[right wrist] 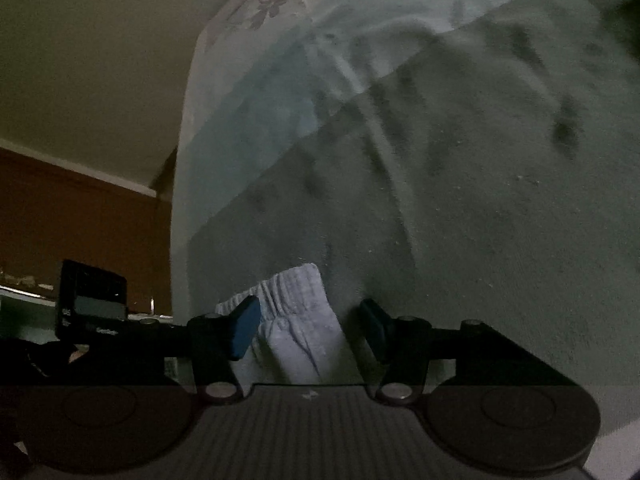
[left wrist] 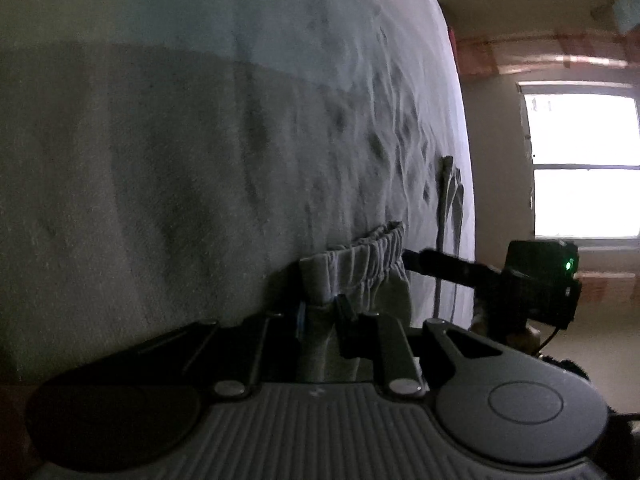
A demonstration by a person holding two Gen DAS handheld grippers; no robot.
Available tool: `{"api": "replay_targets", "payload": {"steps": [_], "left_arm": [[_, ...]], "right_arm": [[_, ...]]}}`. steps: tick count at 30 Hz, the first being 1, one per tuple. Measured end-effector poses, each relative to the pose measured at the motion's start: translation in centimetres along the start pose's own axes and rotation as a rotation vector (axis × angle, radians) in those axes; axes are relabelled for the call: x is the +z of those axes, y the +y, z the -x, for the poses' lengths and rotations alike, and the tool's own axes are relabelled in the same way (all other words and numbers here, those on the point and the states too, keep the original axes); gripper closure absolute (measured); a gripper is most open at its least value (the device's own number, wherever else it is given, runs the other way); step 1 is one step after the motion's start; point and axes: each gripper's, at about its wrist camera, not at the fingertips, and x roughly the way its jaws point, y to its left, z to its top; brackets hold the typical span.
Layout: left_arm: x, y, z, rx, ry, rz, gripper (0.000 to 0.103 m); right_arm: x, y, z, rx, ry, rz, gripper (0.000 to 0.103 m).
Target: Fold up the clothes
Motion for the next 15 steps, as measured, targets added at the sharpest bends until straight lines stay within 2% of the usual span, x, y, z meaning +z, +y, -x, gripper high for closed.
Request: {"api": "replay_targets", "payload": {"steps": [4,8,9,11,12,15], "left_arm": [[-0.3,0.4,0.1,0.000,-0.006,0.003,0.086],[-0.6,0.0,0.1,0.017,-0.026,-0.024,0.088],[-0.8,-0.3,0.2,0.030,-0.032,-0.040,0.091],[-1.1,-1.0,0.5,0.056,-0.043,-0.065,0.093],[-1.1,-1.1,0.9,0.060,-0.050,-0.066,0.094],[-1.3,-1.9,2.1,0.071,-0.077,-0.081,0.095]], "right_arm": [[-1.7,-0.6,0.6,0.019,0.036,0.012,0.047],[-1.7,-0.8,0.4,0.033,0.018,-0.017,0.052],[-1.6,-0.5,0.2,0.022,0.016,-0.008,0.058],[-1.4,0.5,-0.3,-0.027,0.031,0.033,0.084],[-1.5,0.9,-0.5,-0.048,0.044,0.045,0.091],[-1.4,1.9,-0.8,-0.065,0.034,0.061,0.095]]}}
